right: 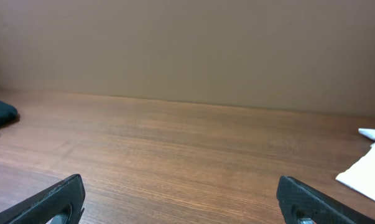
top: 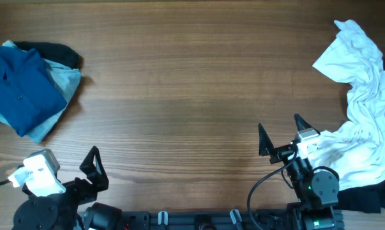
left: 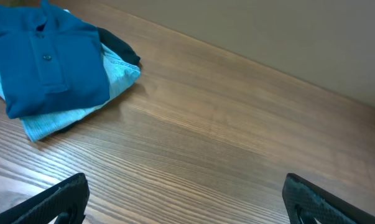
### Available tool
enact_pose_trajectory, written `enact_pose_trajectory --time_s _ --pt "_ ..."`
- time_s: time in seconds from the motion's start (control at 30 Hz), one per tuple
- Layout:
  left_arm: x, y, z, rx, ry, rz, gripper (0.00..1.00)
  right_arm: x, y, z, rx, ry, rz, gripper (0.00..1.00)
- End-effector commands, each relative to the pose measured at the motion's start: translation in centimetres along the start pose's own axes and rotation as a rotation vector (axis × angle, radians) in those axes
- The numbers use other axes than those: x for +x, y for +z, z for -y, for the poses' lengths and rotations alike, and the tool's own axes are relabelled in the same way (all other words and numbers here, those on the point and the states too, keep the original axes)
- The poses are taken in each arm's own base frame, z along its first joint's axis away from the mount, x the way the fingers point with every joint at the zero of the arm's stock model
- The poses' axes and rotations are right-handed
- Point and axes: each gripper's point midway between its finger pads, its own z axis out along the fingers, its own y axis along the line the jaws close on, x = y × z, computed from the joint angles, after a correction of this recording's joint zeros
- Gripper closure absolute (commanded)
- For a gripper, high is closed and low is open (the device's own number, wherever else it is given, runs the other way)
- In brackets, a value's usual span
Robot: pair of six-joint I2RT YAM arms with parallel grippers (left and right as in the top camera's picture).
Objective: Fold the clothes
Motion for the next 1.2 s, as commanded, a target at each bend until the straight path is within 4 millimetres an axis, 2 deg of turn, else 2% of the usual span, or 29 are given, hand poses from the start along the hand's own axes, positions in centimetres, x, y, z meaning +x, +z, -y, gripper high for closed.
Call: enact_pose_trajectory --time_s 0.0,0.7,0.87,1.0,1.17 --pt "-0.1 0.0 -0.4 -0.020 -0.015 0.014 0.00 -0.4 -0.1 0.0 0.003 -0.021 0.019 0.00" --pt "-0.2 0.0 -0.6 -0.031 -0.020 0.018 0.00 -0.4 -0.1 0.0 0.003 -0.021 0.019 0.00" --pt "1.1 -0.2 -2.6 -0.128 -0.008 0.004 0.00 -0.4 -0.1 0.0 0.003 -0.021 0.019 0.00" --pt "1.9 2.1 -3.1 -0.134 -0.028 0.088 0.00 -0.4 -0.1 0.0 0.003 -0.021 0.019 0.00" --pt "3.0 6.8 -2.7 -0.061 -0.068 0.264 0.00 -0.4 -0.1 0.0 0.003 -0.021 0.019 0.00"
